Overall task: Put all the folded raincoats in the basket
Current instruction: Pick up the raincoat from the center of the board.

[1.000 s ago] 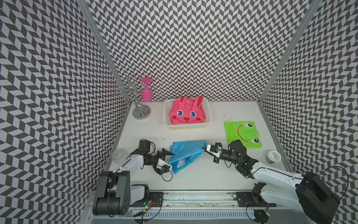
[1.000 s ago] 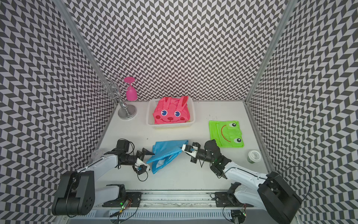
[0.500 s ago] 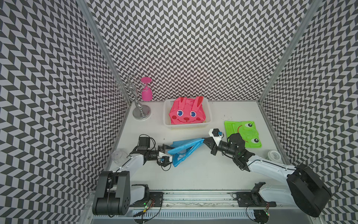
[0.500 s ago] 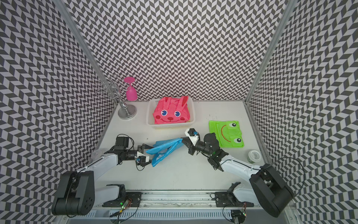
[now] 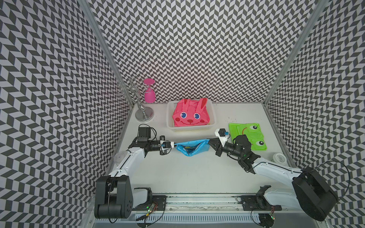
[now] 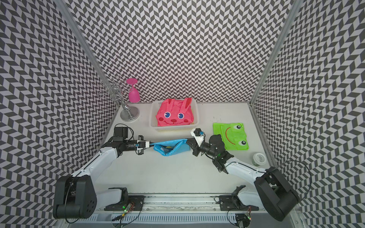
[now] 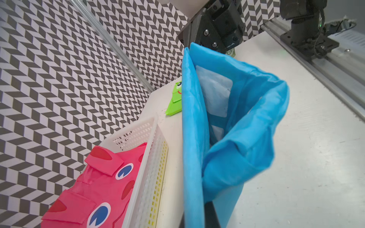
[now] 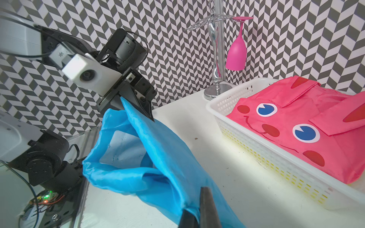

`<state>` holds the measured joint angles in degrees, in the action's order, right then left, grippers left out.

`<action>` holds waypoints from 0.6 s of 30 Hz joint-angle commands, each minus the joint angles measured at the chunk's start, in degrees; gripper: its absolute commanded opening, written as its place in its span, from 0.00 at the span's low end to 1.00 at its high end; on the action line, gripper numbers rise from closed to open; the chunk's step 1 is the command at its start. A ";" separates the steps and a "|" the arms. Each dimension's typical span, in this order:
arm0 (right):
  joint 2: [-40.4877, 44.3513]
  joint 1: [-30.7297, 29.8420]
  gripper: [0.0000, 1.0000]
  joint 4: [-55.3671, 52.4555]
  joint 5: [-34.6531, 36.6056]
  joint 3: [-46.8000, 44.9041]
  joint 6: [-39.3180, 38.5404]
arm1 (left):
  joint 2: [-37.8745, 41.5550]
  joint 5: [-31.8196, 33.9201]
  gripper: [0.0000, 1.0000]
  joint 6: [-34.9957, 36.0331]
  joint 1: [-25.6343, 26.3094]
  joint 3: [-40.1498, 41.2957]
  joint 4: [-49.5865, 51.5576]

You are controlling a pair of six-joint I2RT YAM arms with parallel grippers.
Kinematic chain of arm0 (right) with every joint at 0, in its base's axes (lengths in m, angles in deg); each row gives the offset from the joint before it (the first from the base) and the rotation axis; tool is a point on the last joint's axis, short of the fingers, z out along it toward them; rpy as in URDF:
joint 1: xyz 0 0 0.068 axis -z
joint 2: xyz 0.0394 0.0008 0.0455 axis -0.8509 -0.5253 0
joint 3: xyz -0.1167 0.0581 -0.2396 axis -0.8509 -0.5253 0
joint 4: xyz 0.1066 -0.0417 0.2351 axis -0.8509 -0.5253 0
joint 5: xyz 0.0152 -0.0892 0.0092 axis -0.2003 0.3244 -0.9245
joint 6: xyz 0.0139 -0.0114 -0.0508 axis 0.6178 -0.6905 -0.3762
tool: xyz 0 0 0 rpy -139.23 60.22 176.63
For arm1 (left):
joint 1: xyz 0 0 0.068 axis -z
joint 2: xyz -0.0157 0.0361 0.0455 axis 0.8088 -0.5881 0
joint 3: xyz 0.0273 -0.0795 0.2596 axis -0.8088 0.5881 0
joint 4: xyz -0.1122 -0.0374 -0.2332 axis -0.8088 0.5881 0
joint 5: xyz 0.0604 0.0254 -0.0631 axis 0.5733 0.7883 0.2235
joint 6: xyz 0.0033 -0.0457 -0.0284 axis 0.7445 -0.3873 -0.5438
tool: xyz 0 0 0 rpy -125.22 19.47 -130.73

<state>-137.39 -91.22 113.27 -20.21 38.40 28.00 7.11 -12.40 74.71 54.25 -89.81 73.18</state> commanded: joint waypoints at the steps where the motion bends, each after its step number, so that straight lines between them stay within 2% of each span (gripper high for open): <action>1: 3.25 1.03 0.00 2.64 -2.95 2.63 0.90 | -0.84 -0.53 0.02 -4.17 -0.73 -5.23 5.10; 5: 4.00 1.40 0.00 2.50 -1.53 4.09 1.75 | -2.51 0.20 0.15 -11.36 -1.12 -7.97 2.08; 7: 2.07 2.10 0.00 -0.94 -0.42 6.99 3.10 | -4.33 0.20 0.16 -16.71 -1.16 -7.97 -2.36; 8: 0.51 2.56 0.00 -2.01 -0.65 8.11 3.89 | -5.53 0.07 0.18 -17.01 -1.17 -8.13 -2.77; 10: -2.56 3.36 0.00 -3.75 -1.25 10.37 6.04 | -8.77 -0.39 0.36 -16.03 -1.19 -9.13 -2.07; 11: -3.98 3.67 0.00 -4.10 -1.63 11.23 7.03 | -10.84 -0.61 0.46 -14.53 -1.20 -9.97 -0.39; 14: -6.58 3.97 0.00 -3.50 -0.39 12.23 10.26 | -16.78 -1.62 0.66 -2.50 -1.16 -13.41 11.01; 17: -8.40 4.32 0.00 -2.91 1.44 13.08 14.38 | -20.96 -3.38 0.84 8.27 -1.17 -15.79 21.08; 18: -9.04 4.42 0.00 -2.91 1.77 13.55 15.49 | -21.57 -4.24 0.86 11.12 -1.23 -15.78 23.17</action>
<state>-145.31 -87.19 108.24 -20.12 49.94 38.07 -13.19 -13.21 74.27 53.33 -103.96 84.00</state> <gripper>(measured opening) 0.051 0.849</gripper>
